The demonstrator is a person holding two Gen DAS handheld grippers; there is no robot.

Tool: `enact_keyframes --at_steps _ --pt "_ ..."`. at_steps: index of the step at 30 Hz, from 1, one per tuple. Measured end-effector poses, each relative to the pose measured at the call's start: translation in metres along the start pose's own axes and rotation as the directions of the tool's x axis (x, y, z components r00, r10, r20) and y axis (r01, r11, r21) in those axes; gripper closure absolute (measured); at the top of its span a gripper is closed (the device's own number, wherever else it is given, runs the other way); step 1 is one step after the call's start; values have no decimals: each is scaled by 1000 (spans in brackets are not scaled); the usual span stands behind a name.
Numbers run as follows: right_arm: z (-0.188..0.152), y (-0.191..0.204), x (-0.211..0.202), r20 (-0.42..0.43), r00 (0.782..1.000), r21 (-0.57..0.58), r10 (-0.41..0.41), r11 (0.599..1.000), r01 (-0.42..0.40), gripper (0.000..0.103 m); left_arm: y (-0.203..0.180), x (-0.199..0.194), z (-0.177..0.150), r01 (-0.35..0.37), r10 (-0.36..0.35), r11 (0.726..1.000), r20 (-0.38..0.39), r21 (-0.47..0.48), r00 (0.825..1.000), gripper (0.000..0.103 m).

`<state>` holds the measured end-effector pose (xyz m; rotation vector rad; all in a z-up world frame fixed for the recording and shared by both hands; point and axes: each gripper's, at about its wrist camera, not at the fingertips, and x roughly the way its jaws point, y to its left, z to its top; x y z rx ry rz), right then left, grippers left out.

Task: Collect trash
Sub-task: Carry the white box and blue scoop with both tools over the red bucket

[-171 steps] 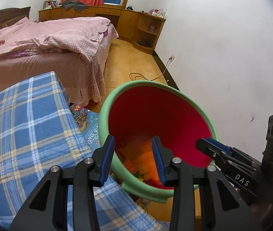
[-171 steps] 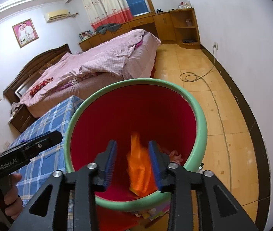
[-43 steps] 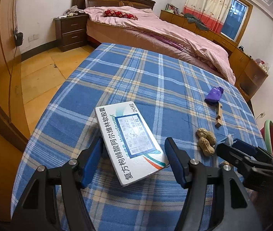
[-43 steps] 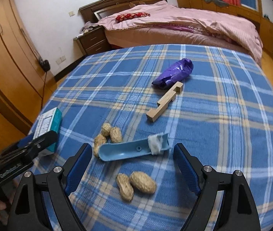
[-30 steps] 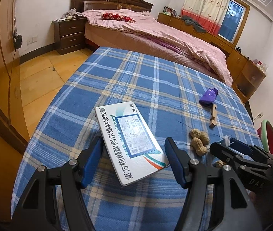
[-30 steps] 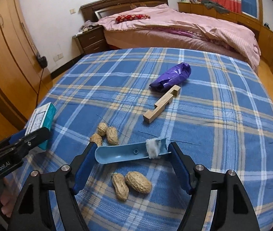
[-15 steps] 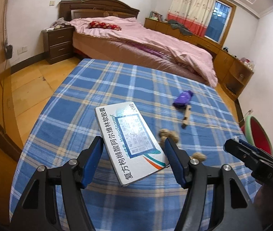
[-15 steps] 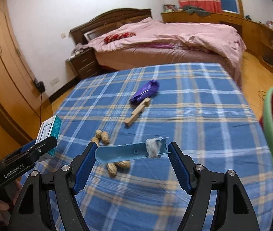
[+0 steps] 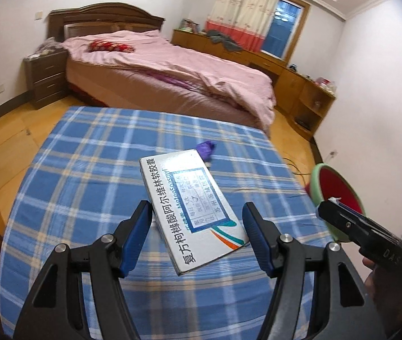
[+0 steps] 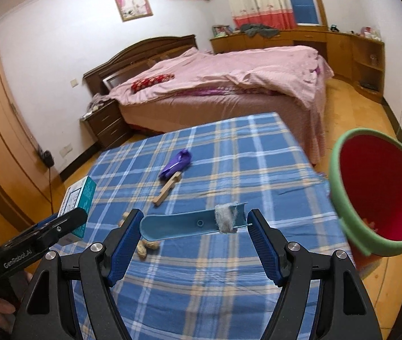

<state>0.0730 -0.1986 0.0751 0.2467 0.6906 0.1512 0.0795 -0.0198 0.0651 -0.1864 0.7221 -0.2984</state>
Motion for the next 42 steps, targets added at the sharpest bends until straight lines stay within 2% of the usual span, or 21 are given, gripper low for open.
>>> enact_keyframes --at_steps 7,22,31,42 --pt "9 -25 -25 46 998 30 -48 998 47 27 -32 -1 11 43 -44 997 16 61 999 36" --pt "24 -91 -45 78 986 138 -150 981 138 27 -89 15 19 142 -145 981 12 136 989 36" --pt "34 -133 -49 73 977 186 -200 965 184 27 -130 49 26 214 -209 962 -43 171 977 36" --pt "38 -202 -61 57 958 265 -281 929 257 27 -207 105 28 321 -291 917 -151 236 945 36"
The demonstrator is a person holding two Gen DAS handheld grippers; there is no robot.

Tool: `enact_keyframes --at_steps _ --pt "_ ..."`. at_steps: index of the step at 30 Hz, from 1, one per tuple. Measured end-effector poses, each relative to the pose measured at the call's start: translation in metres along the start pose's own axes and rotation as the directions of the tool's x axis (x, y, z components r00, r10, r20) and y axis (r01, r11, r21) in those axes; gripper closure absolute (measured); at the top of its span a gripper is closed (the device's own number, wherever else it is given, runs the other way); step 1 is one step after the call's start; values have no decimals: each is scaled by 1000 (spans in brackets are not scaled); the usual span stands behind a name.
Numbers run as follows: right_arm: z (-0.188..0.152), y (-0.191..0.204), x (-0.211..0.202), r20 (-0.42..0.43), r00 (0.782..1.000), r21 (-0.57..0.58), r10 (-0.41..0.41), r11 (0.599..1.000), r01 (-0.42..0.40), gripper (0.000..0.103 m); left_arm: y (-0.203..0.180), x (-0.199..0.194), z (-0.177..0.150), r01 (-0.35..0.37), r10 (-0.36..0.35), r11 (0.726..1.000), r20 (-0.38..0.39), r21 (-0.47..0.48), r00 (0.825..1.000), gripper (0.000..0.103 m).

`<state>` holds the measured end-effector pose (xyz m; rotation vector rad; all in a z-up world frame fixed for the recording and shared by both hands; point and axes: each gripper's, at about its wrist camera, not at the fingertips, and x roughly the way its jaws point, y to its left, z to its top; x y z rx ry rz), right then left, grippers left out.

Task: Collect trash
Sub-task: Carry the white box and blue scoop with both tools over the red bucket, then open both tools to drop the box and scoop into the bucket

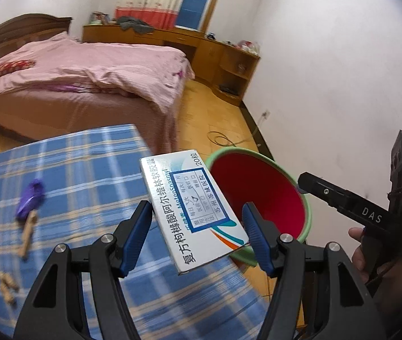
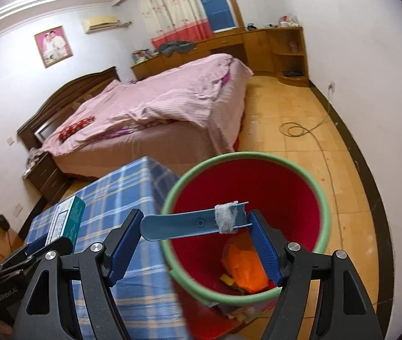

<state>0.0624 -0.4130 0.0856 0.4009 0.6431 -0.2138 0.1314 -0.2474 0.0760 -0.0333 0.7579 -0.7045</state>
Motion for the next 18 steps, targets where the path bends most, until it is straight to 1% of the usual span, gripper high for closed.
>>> enact_keyframes --at_steps 3,7,10,14,18 --pt "2 -17 3 -6 1000 27 -18 999 18 27 -17 21 4 25 -24 999 -20 35 1000 36" --pt "1 -39 10 -21 999 61 -37 997 38 27 -31 46 8 40 -37 997 -51 60 998 36" --pt "1 -51 15 -30 999 82 -43 996 45 27 -38 68 7 45 -39 996 -81 71 996 36" --pt "-1 -66 24 -47 998 107 -51 993 56 27 -48 91 5 42 -30 993 -105 109 994 36" --pt "-3 -74 31 -61 997 124 -55 990 63 27 -54 113 2 62 -44 990 -143 128 989 36"
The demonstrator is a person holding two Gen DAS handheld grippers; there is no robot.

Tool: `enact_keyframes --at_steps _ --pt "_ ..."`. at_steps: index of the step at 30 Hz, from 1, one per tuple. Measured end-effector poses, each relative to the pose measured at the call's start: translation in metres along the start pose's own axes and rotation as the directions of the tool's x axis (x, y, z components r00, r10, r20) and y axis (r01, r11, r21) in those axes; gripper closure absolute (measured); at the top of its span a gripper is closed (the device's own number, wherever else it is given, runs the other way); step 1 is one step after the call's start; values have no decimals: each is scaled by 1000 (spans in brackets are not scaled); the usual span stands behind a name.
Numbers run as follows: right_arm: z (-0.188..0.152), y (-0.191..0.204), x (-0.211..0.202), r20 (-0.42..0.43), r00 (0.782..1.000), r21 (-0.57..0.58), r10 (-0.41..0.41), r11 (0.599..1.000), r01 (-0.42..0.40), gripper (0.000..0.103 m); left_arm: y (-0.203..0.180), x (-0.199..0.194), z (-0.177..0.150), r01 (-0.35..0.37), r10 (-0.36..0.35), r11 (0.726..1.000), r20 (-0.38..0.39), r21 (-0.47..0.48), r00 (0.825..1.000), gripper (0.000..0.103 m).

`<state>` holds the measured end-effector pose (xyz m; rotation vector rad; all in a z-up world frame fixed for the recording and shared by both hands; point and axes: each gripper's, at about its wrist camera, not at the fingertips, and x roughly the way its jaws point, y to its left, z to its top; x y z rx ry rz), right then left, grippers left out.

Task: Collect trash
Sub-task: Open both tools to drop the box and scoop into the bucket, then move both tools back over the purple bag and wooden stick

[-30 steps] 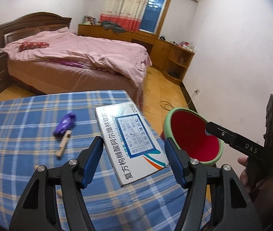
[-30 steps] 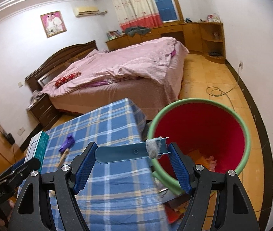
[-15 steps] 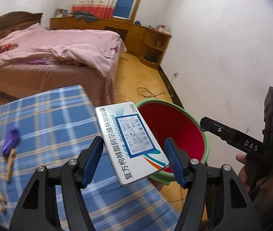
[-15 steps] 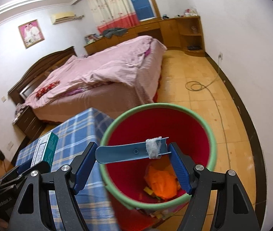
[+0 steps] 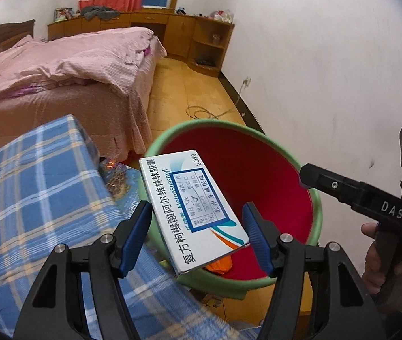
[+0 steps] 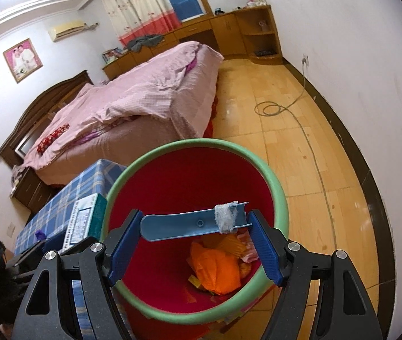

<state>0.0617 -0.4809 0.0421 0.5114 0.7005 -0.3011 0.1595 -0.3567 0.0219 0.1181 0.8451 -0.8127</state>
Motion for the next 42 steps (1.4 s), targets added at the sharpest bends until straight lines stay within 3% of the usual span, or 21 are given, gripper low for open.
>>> enact_keyframes --at_steps 8,20,33,42 --pt "2 -9 13 -17 1000 15 1 1000 -1 27 0 20 -1 6 -6 1000 -38 -10 999 36" --pt "3 -9 27 -34 999 38 30 999 -28 24 15 -3 -6 7 -8 998 -21 -63 1000 36" --pt "-10 10 6 4 999 22 42 999 -42 21 35 -47 -21 -65 67 995 25 -77 997 36" --pt "-29 49 -9 22 997 -24 74 997 -73 21 73 -85 -41 -137 145 979 46 -148 988 36"
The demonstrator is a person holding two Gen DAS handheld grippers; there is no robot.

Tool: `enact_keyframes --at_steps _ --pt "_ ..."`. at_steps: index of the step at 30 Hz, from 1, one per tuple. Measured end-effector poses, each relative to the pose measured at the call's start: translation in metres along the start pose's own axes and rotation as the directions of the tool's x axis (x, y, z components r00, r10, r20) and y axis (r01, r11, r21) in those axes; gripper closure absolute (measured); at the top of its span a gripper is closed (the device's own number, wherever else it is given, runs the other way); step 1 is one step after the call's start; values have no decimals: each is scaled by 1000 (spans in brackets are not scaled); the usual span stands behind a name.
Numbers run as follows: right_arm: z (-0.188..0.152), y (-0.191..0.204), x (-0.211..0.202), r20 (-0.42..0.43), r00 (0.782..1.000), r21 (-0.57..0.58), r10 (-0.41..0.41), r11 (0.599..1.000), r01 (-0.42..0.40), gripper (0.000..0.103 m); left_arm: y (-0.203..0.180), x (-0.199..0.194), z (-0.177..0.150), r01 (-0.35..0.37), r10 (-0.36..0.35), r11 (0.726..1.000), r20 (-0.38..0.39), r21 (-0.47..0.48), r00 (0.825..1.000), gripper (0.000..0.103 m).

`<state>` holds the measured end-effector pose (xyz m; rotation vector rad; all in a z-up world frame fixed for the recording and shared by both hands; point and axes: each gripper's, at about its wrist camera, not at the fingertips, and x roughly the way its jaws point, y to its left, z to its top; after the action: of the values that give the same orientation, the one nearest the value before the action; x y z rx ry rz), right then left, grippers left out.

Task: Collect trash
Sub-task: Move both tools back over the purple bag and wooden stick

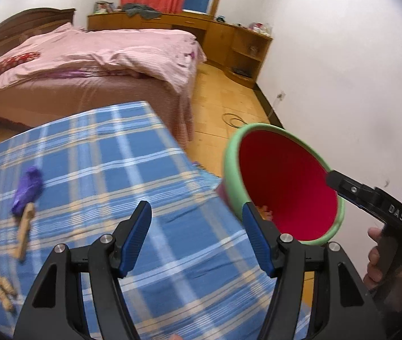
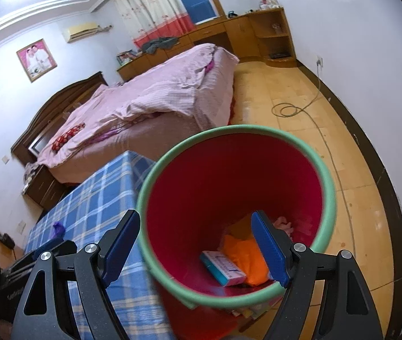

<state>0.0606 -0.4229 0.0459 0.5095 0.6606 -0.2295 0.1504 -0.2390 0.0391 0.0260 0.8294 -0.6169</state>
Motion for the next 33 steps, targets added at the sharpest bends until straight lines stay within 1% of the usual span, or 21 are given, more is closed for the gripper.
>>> enact_keyframes --at_steps 7,15,24,31,33 --pt "-16 37 3 -12 999 -38 39 999 -39 21 41 -27 -11 -70 72 995 22 -73 997 36" --pt "-34 86 12 -42 996 -92 83 992 -86 21 91 -54 -26 -158 165 974 33 -163 986 36" --pt "-57 153 24 -96 988 -181 124 973 -140 21 149 -82 -39 -255 270 941 40 -221 962 36" --pt "-75 202 38 -134 982 -239 134 957 -163 21 196 -94 -49 -316 335 909 25 -272 942 36" --pt "-80 214 44 -149 980 -251 131 954 -165 21 207 -95 -51 -320 339 904 20 -283 940 36"
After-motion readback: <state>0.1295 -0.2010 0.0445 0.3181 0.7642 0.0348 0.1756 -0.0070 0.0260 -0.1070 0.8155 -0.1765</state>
